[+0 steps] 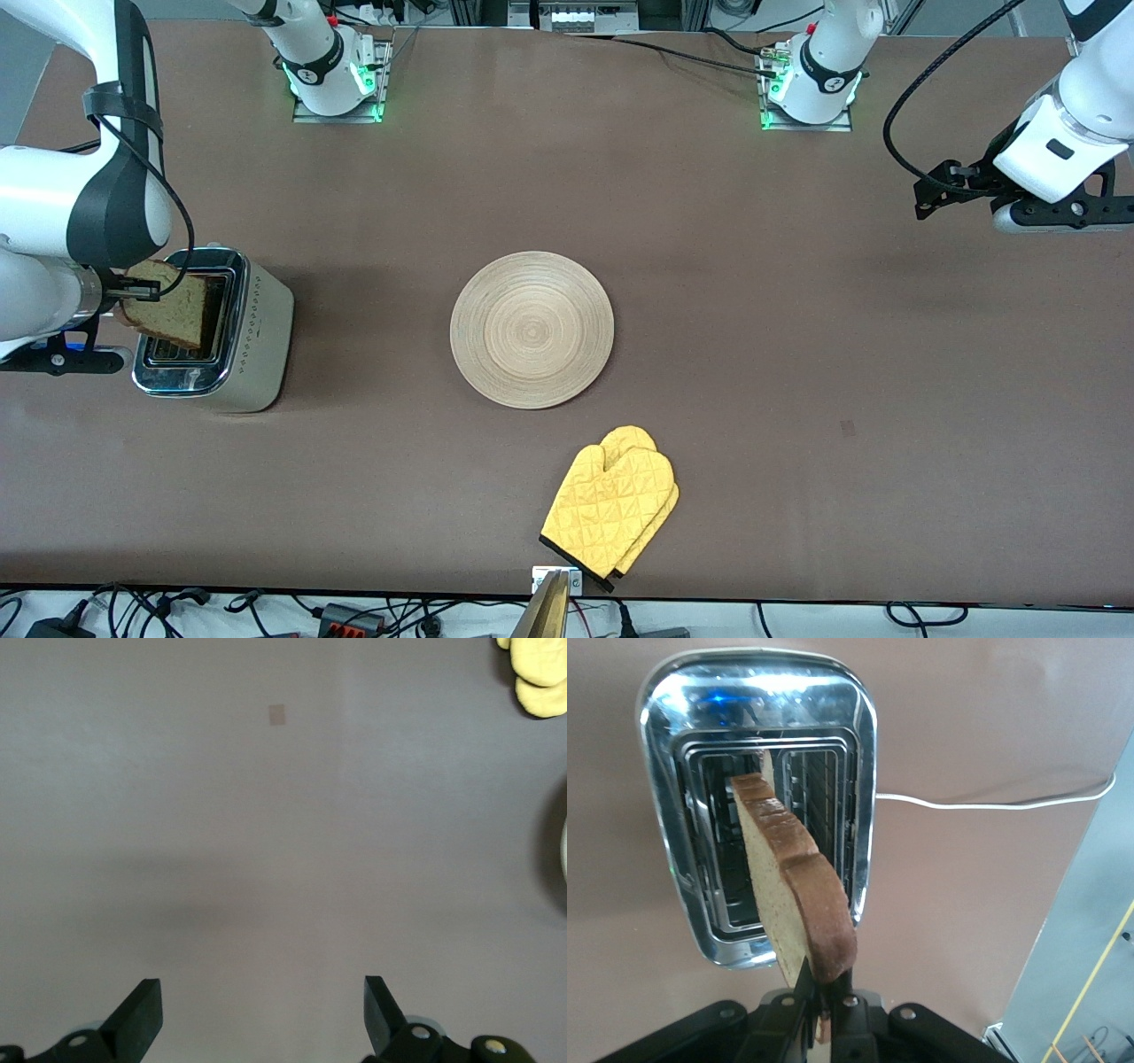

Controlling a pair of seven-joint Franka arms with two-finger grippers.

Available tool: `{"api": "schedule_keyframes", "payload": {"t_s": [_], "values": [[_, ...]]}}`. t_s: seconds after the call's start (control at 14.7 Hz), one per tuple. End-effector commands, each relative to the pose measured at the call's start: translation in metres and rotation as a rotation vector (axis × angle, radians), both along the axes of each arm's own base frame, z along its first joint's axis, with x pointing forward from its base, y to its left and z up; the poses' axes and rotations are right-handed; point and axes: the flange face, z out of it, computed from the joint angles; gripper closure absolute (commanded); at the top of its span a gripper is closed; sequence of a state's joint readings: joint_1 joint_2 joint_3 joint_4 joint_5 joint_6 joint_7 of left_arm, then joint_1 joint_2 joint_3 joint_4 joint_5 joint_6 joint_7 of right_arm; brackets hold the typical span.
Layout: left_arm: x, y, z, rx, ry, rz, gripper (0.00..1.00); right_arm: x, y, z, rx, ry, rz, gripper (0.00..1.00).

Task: Move plate and put bread in toaster
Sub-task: 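Lift the bread and carry it above the toaster slot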

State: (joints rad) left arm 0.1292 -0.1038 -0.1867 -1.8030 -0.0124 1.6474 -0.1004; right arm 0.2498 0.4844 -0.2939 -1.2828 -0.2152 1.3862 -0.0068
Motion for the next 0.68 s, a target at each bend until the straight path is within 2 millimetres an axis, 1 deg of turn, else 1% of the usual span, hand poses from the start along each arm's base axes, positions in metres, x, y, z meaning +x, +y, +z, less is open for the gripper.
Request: {"api": "schedule_keyframes", "payload": {"t_s": [0.0, 0.2, 0.27, 0.41, 0.61], "values": [[-0.004, 0.002, 0.007, -0.030, 0.000, 0.004, 0.00, 0.002, 0.006, 0.004, 0.020, -0.026, -0.011, 1.00], [-0.008, -0.001, 0.003, -0.029, 0.040, -0.003, 0.00, 0.001, 0.007, -0.002, 0.061, -0.019, -0.024, 1.00], [-0.009, -0.001, 0.003, -0.029, 0.046, -0.009, 0.00, 0.002, 0.008, -0.008, 0.060, -0.011, -0.025, 1.00], [-0.003, 0.000, 0.005, -0.032, 0.046, -0.010, 0.00, 0.001, 0.008, -0.015, 0.058, 0.007, -0.026, 1.00], [-0.002, 0.000, 0.007, -0.033, 0.045, -0.010, 0.00, -0.002, 0.009, -0.018, 0.058, 0.027, -0.030, 1.00]]}}
